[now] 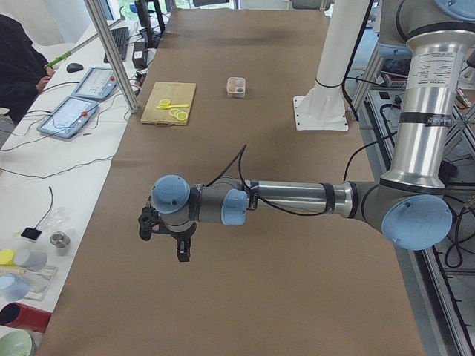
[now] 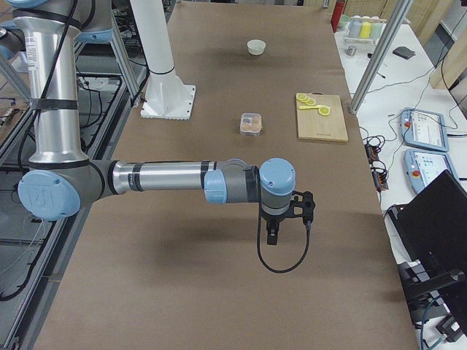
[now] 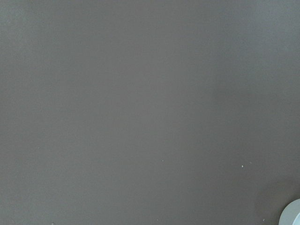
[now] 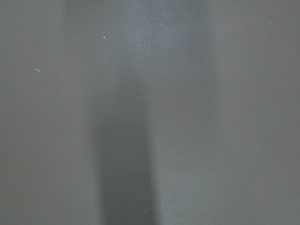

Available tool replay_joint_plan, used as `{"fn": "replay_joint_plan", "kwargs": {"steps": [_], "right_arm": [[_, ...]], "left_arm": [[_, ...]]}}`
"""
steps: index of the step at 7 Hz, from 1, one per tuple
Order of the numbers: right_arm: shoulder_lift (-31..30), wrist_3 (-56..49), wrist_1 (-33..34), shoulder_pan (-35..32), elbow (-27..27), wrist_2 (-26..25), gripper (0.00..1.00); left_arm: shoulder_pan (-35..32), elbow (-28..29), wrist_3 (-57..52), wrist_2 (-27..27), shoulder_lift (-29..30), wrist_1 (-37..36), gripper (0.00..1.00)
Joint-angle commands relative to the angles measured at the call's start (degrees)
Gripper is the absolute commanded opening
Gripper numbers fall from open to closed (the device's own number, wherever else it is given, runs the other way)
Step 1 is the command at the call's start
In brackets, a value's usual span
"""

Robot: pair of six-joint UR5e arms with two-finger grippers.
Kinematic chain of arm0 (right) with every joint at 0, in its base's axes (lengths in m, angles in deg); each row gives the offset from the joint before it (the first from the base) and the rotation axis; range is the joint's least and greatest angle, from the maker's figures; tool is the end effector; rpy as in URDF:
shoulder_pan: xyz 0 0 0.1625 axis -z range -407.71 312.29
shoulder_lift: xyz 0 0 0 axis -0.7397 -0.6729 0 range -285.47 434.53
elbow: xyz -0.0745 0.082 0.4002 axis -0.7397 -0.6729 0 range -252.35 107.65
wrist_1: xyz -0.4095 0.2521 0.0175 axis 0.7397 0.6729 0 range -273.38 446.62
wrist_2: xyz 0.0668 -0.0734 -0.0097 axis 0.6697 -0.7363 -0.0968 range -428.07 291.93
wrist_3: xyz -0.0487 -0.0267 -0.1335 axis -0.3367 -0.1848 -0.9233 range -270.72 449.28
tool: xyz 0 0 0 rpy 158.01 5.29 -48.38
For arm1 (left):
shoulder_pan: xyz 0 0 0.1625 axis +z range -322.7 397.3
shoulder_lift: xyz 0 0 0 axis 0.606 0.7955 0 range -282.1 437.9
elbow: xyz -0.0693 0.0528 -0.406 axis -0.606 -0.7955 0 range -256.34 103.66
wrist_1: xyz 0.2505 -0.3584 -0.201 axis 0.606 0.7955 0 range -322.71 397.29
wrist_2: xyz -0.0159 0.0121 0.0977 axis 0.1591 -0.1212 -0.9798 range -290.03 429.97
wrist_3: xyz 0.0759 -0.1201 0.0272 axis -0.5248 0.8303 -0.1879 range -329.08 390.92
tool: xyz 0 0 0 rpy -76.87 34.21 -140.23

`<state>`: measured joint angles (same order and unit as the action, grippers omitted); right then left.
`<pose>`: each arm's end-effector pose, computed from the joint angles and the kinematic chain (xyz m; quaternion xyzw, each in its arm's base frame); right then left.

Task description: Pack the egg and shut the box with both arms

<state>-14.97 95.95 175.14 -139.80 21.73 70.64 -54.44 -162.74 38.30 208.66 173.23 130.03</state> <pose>0.0455 -0.5725 0.6251 0.0317 -0.4134 0.0477 0.9087 -0.0431 -0.6067 0.6494 0.0151 0.4131 -0.0564 0.9088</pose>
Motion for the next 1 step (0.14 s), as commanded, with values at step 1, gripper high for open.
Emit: {"fn": "replay_joint_plan", "kwargs": {"steps": [1], "right_arm": [[-0.3, 0.1, 0.1, -0.1, 0.0, 0.1, 1.0]], "left_arm": [[0.1, -0.1, 0.1, -2.4, 0.1, 0.1, 0.98]]}}
